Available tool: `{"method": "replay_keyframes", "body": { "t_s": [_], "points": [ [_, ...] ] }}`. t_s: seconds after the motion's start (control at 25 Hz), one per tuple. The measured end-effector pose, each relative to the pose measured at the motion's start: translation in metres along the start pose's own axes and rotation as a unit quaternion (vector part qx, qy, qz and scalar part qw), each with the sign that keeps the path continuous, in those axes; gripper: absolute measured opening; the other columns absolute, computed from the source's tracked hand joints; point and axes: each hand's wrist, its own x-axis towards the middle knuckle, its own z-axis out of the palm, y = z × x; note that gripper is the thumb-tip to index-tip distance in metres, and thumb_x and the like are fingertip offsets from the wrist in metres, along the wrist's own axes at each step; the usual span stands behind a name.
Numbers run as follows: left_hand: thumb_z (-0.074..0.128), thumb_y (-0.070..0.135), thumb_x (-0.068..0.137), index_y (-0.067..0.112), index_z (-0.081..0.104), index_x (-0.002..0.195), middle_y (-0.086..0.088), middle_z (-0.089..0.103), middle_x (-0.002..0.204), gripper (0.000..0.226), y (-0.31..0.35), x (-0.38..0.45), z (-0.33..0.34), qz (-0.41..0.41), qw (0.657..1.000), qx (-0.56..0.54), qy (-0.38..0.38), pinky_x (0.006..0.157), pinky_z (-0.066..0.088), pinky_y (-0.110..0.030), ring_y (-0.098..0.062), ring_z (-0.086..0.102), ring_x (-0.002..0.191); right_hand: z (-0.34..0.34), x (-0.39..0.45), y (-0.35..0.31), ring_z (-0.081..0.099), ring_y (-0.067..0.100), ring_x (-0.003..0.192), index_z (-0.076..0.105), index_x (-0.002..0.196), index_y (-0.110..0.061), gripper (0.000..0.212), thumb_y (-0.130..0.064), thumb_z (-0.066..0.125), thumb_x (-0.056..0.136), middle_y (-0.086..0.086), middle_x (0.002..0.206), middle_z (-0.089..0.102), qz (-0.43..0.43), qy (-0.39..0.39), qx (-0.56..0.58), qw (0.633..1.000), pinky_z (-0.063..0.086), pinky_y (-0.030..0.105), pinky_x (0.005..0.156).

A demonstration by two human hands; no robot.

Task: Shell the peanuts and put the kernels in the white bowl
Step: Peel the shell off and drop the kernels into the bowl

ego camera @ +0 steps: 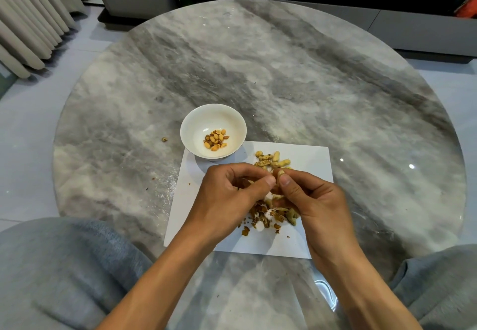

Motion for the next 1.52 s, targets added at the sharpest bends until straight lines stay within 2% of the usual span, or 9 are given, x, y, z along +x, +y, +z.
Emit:
{"method": "replay_keyframes", "body": {
  "t_s": [0.12, 0.24, 0.4, 0.64, 0.76, 0.88, 0.96, 1.2, 1.52],
  "points": [
    [0.074, 0.042, 0.071, 0.027, 0.076, 0.104, 0.006, 0.077, 0.098, 0.036, -0.001, -0.001, 0.003, -0.051, 0.992, -0.101, -0.052, 0.071, 0.054, -0.019, -0.007, 0.072, 0.092, 0.004, -0.002, 0.000, 0.075, 0.028, 0.089, 0.079, 0.097, -0.013, 0.014, -0.013, 0.068, 0.087, 0.009, 0.092, 0.078, -0.015, -0.010, -0.005, 1.000, 0.059, 0.032, 0.076],
    [0.074, 0.027, 0.078, 0.016, 0.077, 0.103, -0.002, 0.078, 0.098, 0.028, -0.004, -0.004, 0.011, -0.044, 0.986, -0.148, -0.061, 0.080, 0.057, -0.024, -0.017, 0.074, 0.095, 0.009, -0.008, -0.001, 0.075, 0.021, 0.093, 0.077, 0.100, -0.011, 0.023, -0.019, 0.068, 0.080, 0.005, 0.095, 0.078, -0.031, -0.037, 0.000, 0.999, 0.058, 0.024, 0.076],
    [0.070, 0.009, 0.086, 0.009, 0.077, 0.102, -0.006, 0.078, 0.097, 0.017, -0.009, -0.006, 0.015, -0.025, 0.984, -0.176, -0.029, 0.078, 0.057, -0.023, -0.019, 0.074, 0.095, 0.011, -0.012, 0.001, 0.074, 0.019, 0.095, 0.078, 0.100, -0.011, 0.020, -0.015, 0.068, 0.083, 0.003, 0.096, 0.079, -0.056, -0.032, -0.005, 0.998, 0.058, 0.024, 0.078],
    [0.067, 0.011, 0.091, 0.015, 0.075, 0.110, 0.000, 0.077, 0.103, 0.022, -0.006, -0.008, 0.019, -0.019, 0.980, -0.195, -0.014, 0.079, 0.056, -0.018, -0.012, 0.073, 0.099, 0.015, -0.007, 0.001, 0.074, 0.022, 0.095, 0.079, 0.099, -0.014, 0.018, -0.014, 0.070, 0.084, 0.006, 0.096, 0.078, -0.023, -0.020, -0.002, 1.000, 0.057, 0.030, 0.080],
    [0.063, 0.009, 0.095, 0.027, 0.074, 0.113, 0.009, 0.075, 0.108, 0.028, -0.004, -0.005, 0.012, 0.018, 0.989, -0.147, -0.011, 0.080, 0.055, -0.019, -0.007, 0.070, 0.101, 0.007, -0.001, -0.007, 0.073, 0.021, 0.084, 0.080, 0.099, -0.016, 0.021, -0.021, 0.071, 0.080, 0.008, 0.096, 0.078, 0.024, -0.016, 0.021, 0.999, 0.056, 0.032, 0.074],
    [0.071, 0.002, 0.087, 0.030, 0.075, 0.110, 0.014, 0.071, 0.106, 0.037, -0.006, -0.002, 0.007, 0.116, 0.992, 0.042, 0.006, 0.079, 0.056, -0.018, -0.005, 0.069, 0.091, -0.001, 0.003, -0.011, 0.068, 0.017, 0.069, 0.080, 0.095, -0.014, 0.015, -0.012, 0.072, 0.083, 0.010, 0.090, 0.078, 0.046, -0.012, 0.012, 0.999, 0.055, 0.024, 0.064],
    [0.076, 0.003, 0.083, 0.026, 0.076, 0.110, 0.014, 0.069, 0.104, 0.036, -0.008, -0.002, 0.008, 0.146, 0.984, 0.096, 0.024, 0.076, 0.057, -0.019, -0.006, 0.068, 0.086, -0.002, 0.001, -0.011, 0.070, 0.014, 0.072, 0.079, 0.096, -0.010, 0.014, -0.006, 0.070, 0.086, 0.010, 0.089, 0.078, 0.052, -0.028, -0.006, 0.998, 0.054, 0.020, 0.063],
    [0.078, 0.009, 0.083, 0.022, 0.078, 0.108, 0.009, 0.075, 0.101, 0.028, -0.012, -0.002, 0.008, 0.172, 0.977, 0.114, 0.050, 0.077, 0.060, -0.024, 0.000, 0.070, 0.086, -0.005, 0.001, -0.018, 0.074, 0.019, 0.083, 0.079, 0.097, -0.007, 0.015, -0.005, 0.071, 0.085, 0.009, 0.092, 0.078, 0.050, -0.052, -0.043, 0.996, 0.057, 0.021, 0.067],
    [0.079, 0.002, 0.080, 0.027, 0.076, 0.105, 0.019, 0.075, 0.090, 0.035, -0.008, -0.003, 0.005, 0.179, 0.981, 0.076, 0.025, 0.075, 0.060, -0.025, 0.000, 0.072, 0.086, -0.010, 0.001, -0.031, 0.075, 0.014, 0.075, 0.080, 0.084, -0.008, 0.010, -0.003, 0.077, 0.076, 0.007, 0.080, 0.078, 0.012, -0.075, -0.089, 0.993, 0.055, 0.018, 0.066]
  ]
}}
